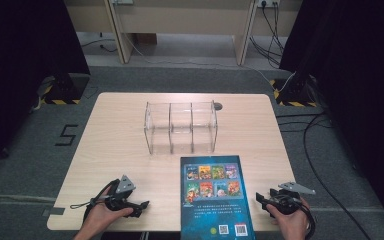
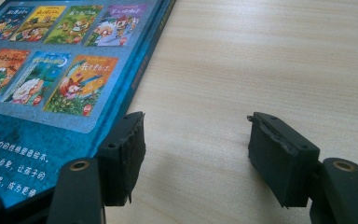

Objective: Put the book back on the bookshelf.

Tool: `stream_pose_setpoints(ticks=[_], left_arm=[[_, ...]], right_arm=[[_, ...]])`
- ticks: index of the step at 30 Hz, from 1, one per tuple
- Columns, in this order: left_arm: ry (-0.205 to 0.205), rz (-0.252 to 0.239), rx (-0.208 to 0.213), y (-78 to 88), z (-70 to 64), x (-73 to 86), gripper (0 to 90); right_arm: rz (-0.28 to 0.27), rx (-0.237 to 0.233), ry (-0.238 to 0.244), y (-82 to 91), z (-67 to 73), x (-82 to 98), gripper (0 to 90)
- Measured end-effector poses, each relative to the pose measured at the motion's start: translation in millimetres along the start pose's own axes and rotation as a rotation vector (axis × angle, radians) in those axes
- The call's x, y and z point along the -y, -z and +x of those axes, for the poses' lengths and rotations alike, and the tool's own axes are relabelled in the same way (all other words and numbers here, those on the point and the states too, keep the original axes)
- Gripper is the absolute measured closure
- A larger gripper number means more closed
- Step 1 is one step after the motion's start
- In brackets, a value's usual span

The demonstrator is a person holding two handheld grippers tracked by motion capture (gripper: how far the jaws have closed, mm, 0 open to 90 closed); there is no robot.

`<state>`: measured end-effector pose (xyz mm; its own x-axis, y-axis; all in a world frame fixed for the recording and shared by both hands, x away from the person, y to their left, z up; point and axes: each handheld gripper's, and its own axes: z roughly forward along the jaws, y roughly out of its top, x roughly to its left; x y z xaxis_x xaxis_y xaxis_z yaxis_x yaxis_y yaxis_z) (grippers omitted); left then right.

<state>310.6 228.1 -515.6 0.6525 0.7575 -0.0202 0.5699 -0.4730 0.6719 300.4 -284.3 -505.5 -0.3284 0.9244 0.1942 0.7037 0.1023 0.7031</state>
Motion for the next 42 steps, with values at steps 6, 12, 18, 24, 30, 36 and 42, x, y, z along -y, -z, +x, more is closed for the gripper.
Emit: stream_pose_setpoints(ticks=[6,12,18,24,30,36,42], left_arm=[[0.001,-0.001,0.0,0.0,-0.1,0.2,8.9],[0.001,0.001,-0.001,0.2,-0.2,0.2,8.9],[0.005,0.006,-0.003,0.4,-0.8,-0.2,8.9],[0.005,0.007,-0.002,0.4,-0.9,-0.3,8.9],[0.005,0.01,-0.001,0.5,-1.5,-0.6,8.9],[-0.008,0.019,0.012,0.6,-5.4,-1.7,9.3],[-0.02,0.025,0.024,0.1,-12.7,-2.9,9.6]], right_arm=[[0.001,0.006,-0.005,0.4,-1.5,0.7,36.2],[0.002,-0.003,-0.003,-1.1,0.4,0.8,36.3],[0.001,-0.012,-0.013,-1.7,1.0,0.7,36.4],[0.0,-0.016,-0.017,-2.2,1.7,0.4,36.4],[-0.003,-0.047,-0.028,-4.9,5.2,-0.3,36.6],[0.0,-0.082,-0.027,-9.1,12.0,-2.0,36.6],[0.011,-0.11,-0.014,-15.2,23.0,-4.8,36.5]])
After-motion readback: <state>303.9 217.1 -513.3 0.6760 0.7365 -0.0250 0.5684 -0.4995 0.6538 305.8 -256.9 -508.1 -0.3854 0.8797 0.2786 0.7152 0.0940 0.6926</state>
